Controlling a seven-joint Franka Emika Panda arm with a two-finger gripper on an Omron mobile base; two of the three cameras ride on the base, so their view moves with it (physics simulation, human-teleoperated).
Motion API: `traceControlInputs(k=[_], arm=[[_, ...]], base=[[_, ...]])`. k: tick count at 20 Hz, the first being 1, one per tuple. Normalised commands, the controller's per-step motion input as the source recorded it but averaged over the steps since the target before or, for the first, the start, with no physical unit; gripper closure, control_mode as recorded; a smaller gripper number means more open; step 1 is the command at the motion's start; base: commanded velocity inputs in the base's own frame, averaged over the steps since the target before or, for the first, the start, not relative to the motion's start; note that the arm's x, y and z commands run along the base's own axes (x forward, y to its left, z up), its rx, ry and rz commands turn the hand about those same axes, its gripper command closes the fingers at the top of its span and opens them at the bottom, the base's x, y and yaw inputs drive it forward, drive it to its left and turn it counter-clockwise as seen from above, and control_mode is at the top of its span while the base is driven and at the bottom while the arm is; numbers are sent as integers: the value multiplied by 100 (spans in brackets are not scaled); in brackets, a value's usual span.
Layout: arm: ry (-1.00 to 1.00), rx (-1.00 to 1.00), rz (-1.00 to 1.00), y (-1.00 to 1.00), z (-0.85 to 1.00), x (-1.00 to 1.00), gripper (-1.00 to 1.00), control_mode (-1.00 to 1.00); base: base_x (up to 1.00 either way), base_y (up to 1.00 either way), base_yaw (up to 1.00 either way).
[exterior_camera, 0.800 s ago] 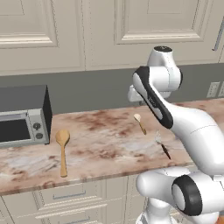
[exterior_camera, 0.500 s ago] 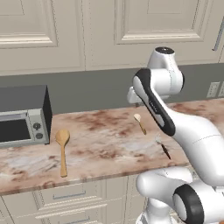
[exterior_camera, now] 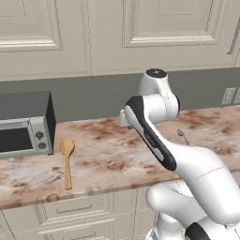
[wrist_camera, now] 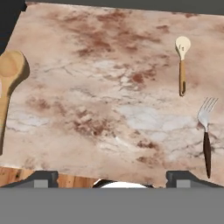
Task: Organize the utensils by type. Pick up the wooden spoons from the counter and place them in the open cabinet. Then pick up the metallic utensils from the counter and place them in the open drawer.
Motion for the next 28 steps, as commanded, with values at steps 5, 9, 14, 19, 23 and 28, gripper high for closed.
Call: traceControlInputs(k=[5, 9, 14, 19, 23, 28], arm=[[4, 0, -1, 54, -38, 20, -100, -100], [1, 0, -6, 57, -29, 28, -100, -100], [14, 0, -4, 62, -41, 22, -100, -100], [7, 0, -1, 66, -40, 8, -100, -100], [7, 0, 2, 65, -27, -4, -100, -100], [5, 2, 1, 59, -24, -13, -100, -100]], base=[[0, 0, 0], [0, 0, 0], [0, 0, 0], [0, 0, 0], [0, 0, 0], [0, 0, 0]])
